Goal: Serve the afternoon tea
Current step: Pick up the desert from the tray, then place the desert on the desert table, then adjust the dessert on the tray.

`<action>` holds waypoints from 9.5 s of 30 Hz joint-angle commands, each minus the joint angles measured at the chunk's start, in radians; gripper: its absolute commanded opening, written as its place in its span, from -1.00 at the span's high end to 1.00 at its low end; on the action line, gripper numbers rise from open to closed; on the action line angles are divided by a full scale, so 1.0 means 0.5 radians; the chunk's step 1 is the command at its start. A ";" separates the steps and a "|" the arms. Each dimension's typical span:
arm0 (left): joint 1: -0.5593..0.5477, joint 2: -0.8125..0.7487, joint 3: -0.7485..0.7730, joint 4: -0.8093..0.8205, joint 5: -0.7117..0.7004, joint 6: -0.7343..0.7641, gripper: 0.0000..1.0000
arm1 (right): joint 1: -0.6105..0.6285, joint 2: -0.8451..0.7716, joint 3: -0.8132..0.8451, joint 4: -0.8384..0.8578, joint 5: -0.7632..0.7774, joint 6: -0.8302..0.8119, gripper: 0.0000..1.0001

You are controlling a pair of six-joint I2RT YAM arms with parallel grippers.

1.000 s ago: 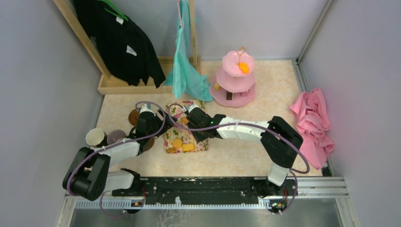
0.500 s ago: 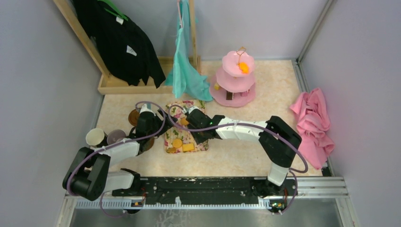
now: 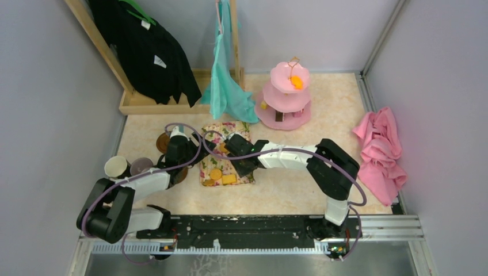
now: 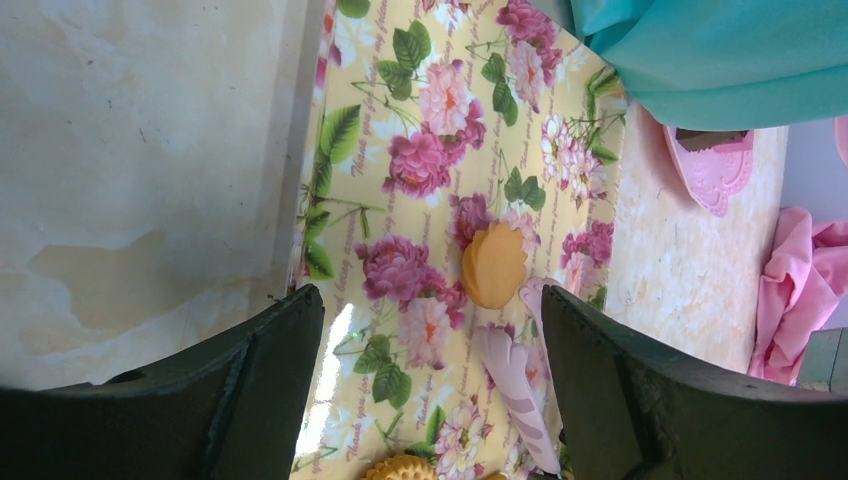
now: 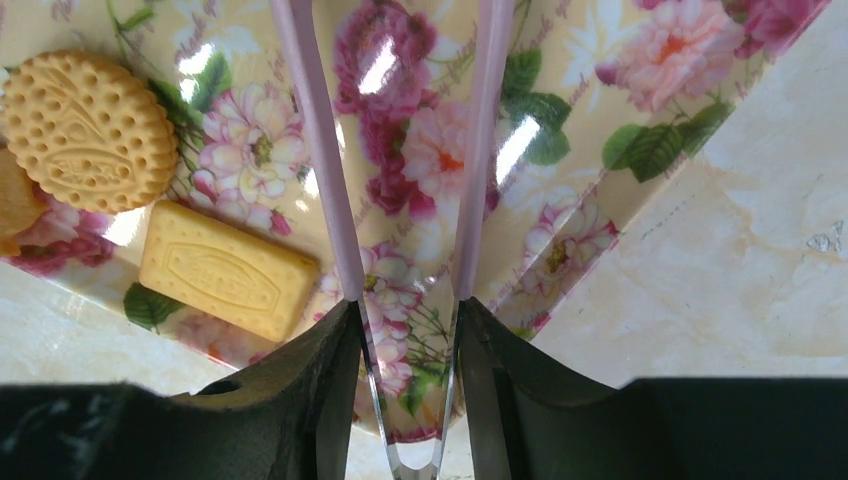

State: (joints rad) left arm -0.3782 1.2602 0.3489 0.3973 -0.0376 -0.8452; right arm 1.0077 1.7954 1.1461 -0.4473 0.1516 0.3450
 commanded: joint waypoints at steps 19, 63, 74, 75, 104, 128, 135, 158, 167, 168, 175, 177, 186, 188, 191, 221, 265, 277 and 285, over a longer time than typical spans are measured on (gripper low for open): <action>-0.009 0.032 -0.004 0.123 0.038 -0.015 -0.71 | 0.024 0.194 0.349 -0.066 0.052 -0.039 0.18; -0.008 -0.076 -0.026 0.017 -0.015 -0.027 -0.71 | -0.003 -0.531 0.123 -0.223 0.314 0.043 0.64; -0.010 -0.100 -0.012 -0.008 0.042 -0.031 -0.71 | -0.081 -0.867 0.325 -0.536 0.602 0.015 0.63; -0.009 -0.101 -0.009 -0.013 0.046 -0.025 -0.71 | -0.108 -0.890 0.342 -0.549 0.604 0.007 0.64; -0.009 -0.103 0.048 0.014 0.145 -0.005 -0.72 | -0.828 -0.470 1.130 -0.768 0.355 -0.199 0.62; -0.009 0.039 0.081 0.119 0.193 0.016 -0.72 | -1.098 -0.085 1.444 -0.846 0.243 -0.225 0.63; -0.009 0.081 0.088 0.143 0.197 0.015 -0.72 | -1.149 -0.055 1.464 -0.833 0.215 -0.233 0.58; -0.010 0.112 0.094 0.163 0.198 0.008 -0.72 | -1.178 -0.012 1.538 -0.851 0.175 -0.261 0.19; -0.010 0.109 0.103 0.155 0.198 0.009 -0.72 | -1.178 -0.079 1.516 -0.837 0.154 -0.250 0.19; -0.011 0.110 0.101 0.156 0.198 0.005 -0.72 | -1.178 -0.088 1.513 -0.836 0.152 -0.248 0.19; -0.009 0.103 0.106 0.149 0.192 0.000 -0.72 | -1.178 -0.138 1.481 -0.824 0.146 -0.248 0.19; -0.010 0.097 0.108 0.145 0.189 0.001 -0.72 | -1.178 -0.153 1.460 -0.816 0.148 -0.248 0.19; -0.010 0.089 0.108 0.128 0.179 -0.002 -0.72 | -1.178 -0.235 1.371 -0.786 0.157 -0.248 0.19; -0.010 0.090 0.109 0.126 0.177 -0.003 -0.72 | -1.178 -0.255 1.348 -0.781 0.161 -0.251 0.19; -0.009 0.087 0.111 0.126 0.173 -0.004 -0.72 | -1.178 -0.269 1.319 -0.770 0.163 -0.251 0.19; -0.008 -0.011 0.198 -0.078 0.025 0.039 -0.72 | -0.978 -0.698 1.005 -0.612 0.156 -0.286 0.32; 0.179 -0.415 -0.063 -0.347 -0.074 -0.072 -0.72 | 0.804 -0.518 -0.093 0.346 -0.025 0.042 0.61; 0.192 -0.405 -0.056 -0.315 -0.051 -0.068 -0.72 | 0.803 -0.385 -0.105 0.373 -0.005 0.027 0.62; 0.192 -0.390 -0.053 -0.296 -0.037 -0.075 -0.71 | 0.756 -0.368 -0.133 0.376 0.019 0.021 0.61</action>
State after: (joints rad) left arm -0.2855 1.0595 0.3271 0.2123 -0.0669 -0.8822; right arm 1.3983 1.6123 1.0863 -0.3199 0.1455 0.3523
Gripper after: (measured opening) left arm 0.857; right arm 0.210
